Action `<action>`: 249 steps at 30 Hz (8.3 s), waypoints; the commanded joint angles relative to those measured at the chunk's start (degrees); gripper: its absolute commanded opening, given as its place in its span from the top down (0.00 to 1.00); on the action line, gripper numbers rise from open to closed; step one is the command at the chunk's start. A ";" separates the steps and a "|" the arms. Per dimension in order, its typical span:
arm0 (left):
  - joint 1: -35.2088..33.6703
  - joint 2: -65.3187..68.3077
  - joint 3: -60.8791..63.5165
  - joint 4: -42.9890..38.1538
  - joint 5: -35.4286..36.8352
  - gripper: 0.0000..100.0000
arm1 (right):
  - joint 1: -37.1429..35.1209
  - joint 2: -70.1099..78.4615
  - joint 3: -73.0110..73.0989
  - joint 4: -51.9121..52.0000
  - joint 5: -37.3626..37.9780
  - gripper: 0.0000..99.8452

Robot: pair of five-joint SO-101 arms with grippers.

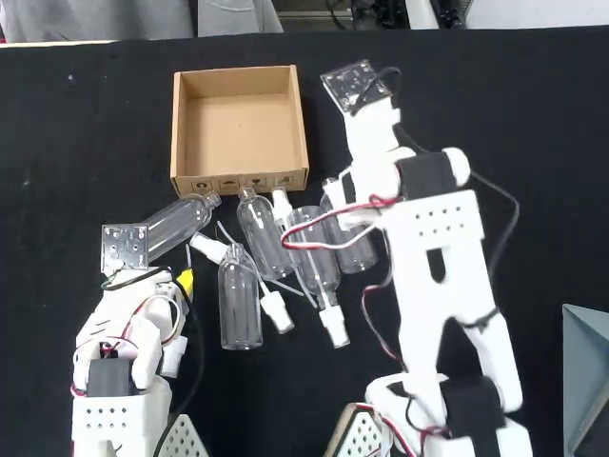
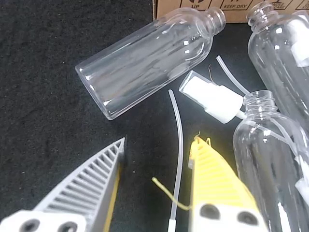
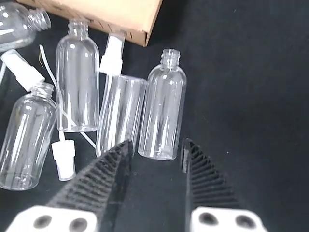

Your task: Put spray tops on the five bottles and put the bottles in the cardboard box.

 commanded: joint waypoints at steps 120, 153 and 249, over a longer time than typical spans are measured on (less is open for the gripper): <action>-0.31 -0.26 1.27 0.26 0.00 0.80 | 3.96 35.82 -25.54 13.01 -2.37 0.97; -0.31 -0.26 1.27 0.26 0.00 0.80 | 3.87 -0.13 -0.66 5.63 1.14 0.97; -0.04 -0.79 -10.68 0.18 -0.79 0.80 | 4.13 -73.45 60.26 -31.56 -4.57 0.97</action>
